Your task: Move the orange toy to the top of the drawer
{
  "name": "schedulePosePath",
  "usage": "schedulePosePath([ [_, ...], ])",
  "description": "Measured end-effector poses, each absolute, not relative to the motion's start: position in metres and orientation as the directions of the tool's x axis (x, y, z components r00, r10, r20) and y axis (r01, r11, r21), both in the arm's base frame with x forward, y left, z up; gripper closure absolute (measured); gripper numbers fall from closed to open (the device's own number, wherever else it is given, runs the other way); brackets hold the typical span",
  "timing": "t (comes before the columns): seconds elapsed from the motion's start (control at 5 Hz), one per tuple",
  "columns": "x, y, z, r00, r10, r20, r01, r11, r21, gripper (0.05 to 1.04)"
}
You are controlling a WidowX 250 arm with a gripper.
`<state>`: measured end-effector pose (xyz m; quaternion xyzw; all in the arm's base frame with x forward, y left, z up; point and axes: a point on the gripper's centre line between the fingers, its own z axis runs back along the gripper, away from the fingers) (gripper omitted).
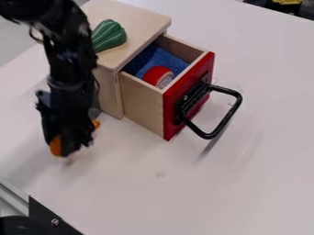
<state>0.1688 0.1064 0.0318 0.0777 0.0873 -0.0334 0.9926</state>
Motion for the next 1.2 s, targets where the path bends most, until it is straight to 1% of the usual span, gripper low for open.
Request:
schedulePosePath([
  [0.2,0.171,0.119,0.078,0.994,0.029,-0.103,-0.007,0.979,0.202,0.642],
  [0.4,0.177,0.146,0.128,0.991,0.131,-0.033,-0.122,0.970,0.211,0.642],
  [0.6,0.202,0.176,0.157,0.985,0.173,0.005,-0.170,0.959,0.227,0.642],
  [0.8,0.232,0.198,0.166,0.983,0.182,0.030,-0.184,0.954,0.238,0.642],
  [1.0,0.260,0.214,0.159,0.986,0.165,0.028,-0.167,0.957,0.238,0.642],
  [1.2,0.281,0.220,0.136,0.991,0.132,0.000,-0.130,0.972,0.196,0.642],
])
